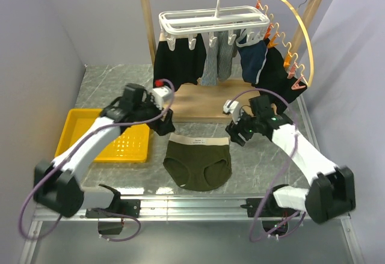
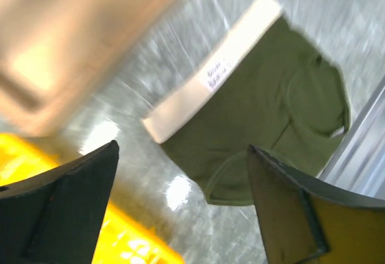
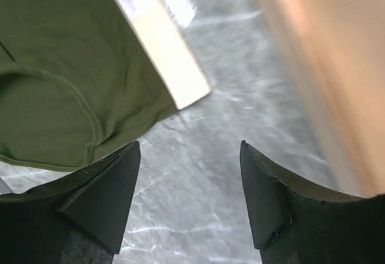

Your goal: Clip the underwear to the hanger

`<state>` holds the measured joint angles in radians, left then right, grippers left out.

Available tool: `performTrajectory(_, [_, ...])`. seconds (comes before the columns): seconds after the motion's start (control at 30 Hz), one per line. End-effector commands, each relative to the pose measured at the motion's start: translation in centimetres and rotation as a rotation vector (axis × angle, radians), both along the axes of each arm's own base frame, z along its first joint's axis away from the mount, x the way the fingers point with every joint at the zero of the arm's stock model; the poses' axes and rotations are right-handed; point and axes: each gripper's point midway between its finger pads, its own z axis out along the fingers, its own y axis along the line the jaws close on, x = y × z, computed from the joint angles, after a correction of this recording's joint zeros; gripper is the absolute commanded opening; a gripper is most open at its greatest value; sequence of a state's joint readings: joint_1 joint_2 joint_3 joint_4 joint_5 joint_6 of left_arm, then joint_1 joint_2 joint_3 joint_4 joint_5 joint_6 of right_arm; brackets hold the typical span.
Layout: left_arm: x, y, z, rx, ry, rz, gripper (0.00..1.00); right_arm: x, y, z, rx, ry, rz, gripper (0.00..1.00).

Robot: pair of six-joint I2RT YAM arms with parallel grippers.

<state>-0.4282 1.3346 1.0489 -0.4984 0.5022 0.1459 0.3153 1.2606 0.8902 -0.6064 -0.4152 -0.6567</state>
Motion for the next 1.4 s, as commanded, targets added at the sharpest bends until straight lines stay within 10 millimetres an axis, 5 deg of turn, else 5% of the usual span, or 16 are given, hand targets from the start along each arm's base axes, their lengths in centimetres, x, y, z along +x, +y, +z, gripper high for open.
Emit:
performTrajectory(0.0, [-1.3,1.0,6.5,-0.115,-0.157,-0.008,0.94,0.7,0.4,7.8,0.126,-0.180,-0.054,0.75])
performTrajectory(0.27, [-2.2,3.2,16.3,-0.263,-0.340,0.199,0.99,0.0,1.0,20.2,0.415,-0.441,-0.188,0.91])
performTrajectory(0.43, [-0.4,3.3,21.9,-0.372,-0.372,0.283,0.99,0.3,1.9,25.3,0.553,-0.454,-0.219,0.92])
performTrajectory(0.6, [1.9,2.4,26.2,-0.465,-0.459,0.271,0.99,0.7,3.1,29.4,0.676,-0.494,-0.191,0.88])
performTrajectory(0.83, [3.5,0.5,29.2,-0.588,-0.597,0.174,0.91,1.0,5.7,37.1,0.921,-0.519,-0.106,0.85])
performTrajectory(0.97, [2.1,-0.5,31.0,-0.696,-0.733,0.057,0.87,2.3,6.8,39.0,0.969,-0.525,-0.113,0.81])
performTrajectory(1.1, [4.0,0.0,32.5,-0.699,-0.747,0.138,0.81,3.5,7.9,38.1,0.915,-0.520,-0.114,0.77])
performTrajectory(1.37, [5.7,-0.4,30.8,-0.687,-0.730,0.157,0.73,4.1,10.8,40.5,0.964,-0.561,-0.091,0.71])
